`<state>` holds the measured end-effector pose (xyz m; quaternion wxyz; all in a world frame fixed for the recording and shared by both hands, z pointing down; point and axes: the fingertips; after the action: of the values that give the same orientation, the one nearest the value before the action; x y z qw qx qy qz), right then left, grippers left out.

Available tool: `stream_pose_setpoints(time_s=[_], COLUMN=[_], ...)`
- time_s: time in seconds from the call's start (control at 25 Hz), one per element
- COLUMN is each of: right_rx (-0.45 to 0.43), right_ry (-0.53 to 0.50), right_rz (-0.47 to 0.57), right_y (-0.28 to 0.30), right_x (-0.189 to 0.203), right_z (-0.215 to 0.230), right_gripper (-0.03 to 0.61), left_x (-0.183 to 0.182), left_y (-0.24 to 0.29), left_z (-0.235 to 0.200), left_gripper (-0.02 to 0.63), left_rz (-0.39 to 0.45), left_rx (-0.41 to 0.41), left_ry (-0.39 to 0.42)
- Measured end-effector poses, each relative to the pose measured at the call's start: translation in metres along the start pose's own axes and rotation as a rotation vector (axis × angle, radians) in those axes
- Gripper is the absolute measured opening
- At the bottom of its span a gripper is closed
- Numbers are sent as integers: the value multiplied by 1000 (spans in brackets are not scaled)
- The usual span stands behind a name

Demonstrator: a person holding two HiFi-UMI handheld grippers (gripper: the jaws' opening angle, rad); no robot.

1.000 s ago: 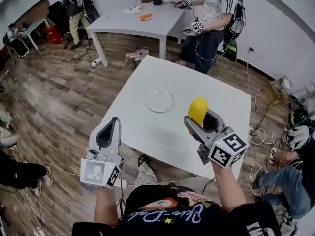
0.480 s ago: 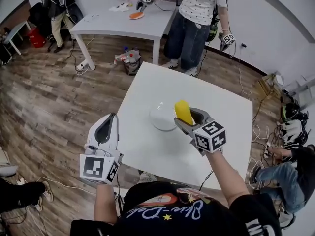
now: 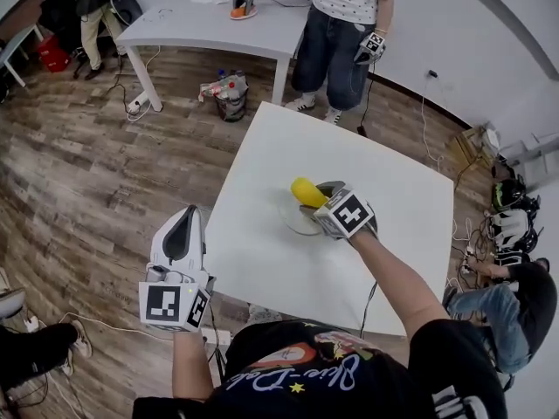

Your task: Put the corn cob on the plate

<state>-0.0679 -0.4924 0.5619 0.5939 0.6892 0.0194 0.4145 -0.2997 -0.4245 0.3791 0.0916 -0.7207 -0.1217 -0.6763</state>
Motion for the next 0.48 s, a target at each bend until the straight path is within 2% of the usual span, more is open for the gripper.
stream_pose_setpoints(time_s=[0.28, 0.48], right_rx=[-24, -41], right_ry=[-47, -35], right_rz=[-203, -240], right_y=[42, 59], right_x=[13, 18], right_z=[7, 3], right_gripper=[259, 259], left_x=[12, 15], left_y=[4, 8], left_z=[-34, -49], left_gripper=[-5, -5], left_rz=[-23, -32], left_rx=[-27, -44], left_ry=[-13, -16])
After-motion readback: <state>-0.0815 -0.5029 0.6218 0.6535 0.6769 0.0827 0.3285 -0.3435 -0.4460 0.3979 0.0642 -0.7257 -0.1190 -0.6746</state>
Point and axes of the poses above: the fingertips, and each gripper's own axes: y forward along the fingers, z to its right, x out of its underside, and after that the axes turned 5 degrees about -x, right-handed
